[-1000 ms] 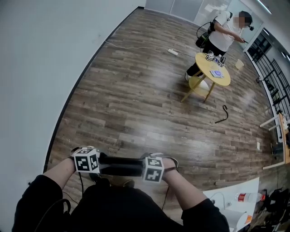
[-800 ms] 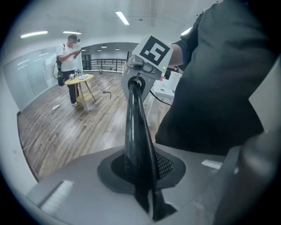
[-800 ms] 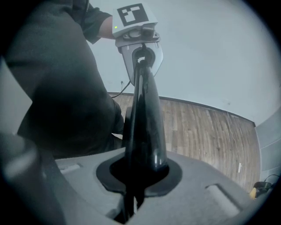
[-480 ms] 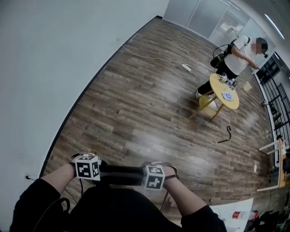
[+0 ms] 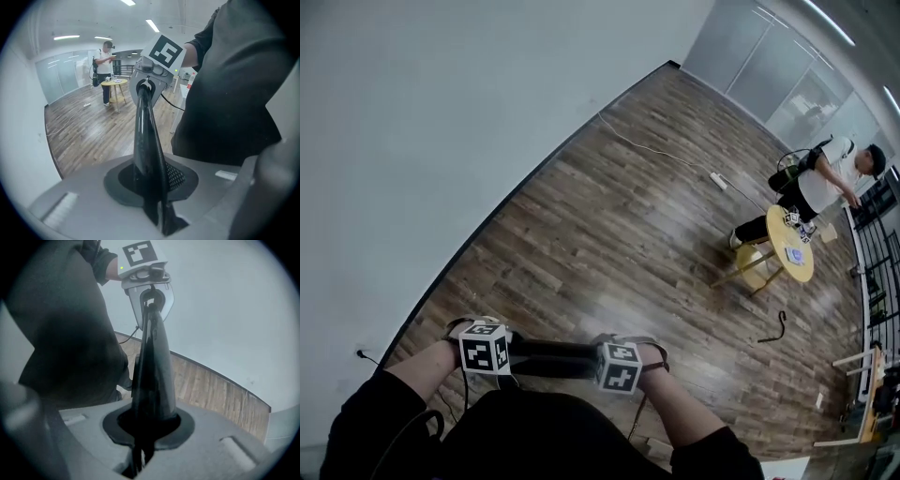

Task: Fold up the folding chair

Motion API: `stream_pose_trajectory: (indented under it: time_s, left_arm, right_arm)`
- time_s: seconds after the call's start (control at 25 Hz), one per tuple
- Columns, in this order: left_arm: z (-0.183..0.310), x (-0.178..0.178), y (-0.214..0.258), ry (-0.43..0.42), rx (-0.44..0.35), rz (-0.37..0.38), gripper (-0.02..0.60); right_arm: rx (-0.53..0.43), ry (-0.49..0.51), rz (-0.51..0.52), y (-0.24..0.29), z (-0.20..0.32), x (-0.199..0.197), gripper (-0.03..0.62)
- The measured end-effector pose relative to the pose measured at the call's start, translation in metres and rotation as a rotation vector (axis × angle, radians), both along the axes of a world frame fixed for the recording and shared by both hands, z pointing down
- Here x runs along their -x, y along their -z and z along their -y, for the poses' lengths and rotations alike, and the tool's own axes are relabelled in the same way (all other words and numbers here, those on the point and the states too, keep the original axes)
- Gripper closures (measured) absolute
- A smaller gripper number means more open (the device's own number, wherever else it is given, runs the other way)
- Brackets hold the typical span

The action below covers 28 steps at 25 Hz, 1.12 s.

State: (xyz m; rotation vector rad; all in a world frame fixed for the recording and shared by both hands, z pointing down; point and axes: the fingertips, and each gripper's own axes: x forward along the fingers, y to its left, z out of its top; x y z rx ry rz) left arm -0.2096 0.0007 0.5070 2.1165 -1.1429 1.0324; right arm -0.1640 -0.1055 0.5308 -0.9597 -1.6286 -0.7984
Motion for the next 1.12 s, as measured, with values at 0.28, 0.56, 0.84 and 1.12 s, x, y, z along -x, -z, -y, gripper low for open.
stream_pose_trajectory:
  time_s: [0.28, 0.56, 0.84, 1.12]
  left_arm:
    - [-0.057, 0.064, 0.001, 0.136, 0.001, 0.023, 0.515]
    - [-0.116, 0.116, 0.001, 0.308, 0.022, 0.026, 0.515]
    - [-0.170, 0.145, -0.004, 0.518, 0.041, 0.016, 0.514]
    - [-0.209, 0.168, -0.012, 0.760, 0.072, -0.011, 0.514]
  right_arm:
    - [0.023, 0.124, -0.001, 0.002, -0.056, 0.078, 0.554]
    - [0.036, 0.306, -0.007, 0.001, -0.113, 0.149, 0.554]
    - [0.042, 0.533, -0.013, -0.008, -0.166, 0.203, 0.554]
    - [0.052, 0.786, -0.037, -0.016, -0.211, 0.250, 0.554]
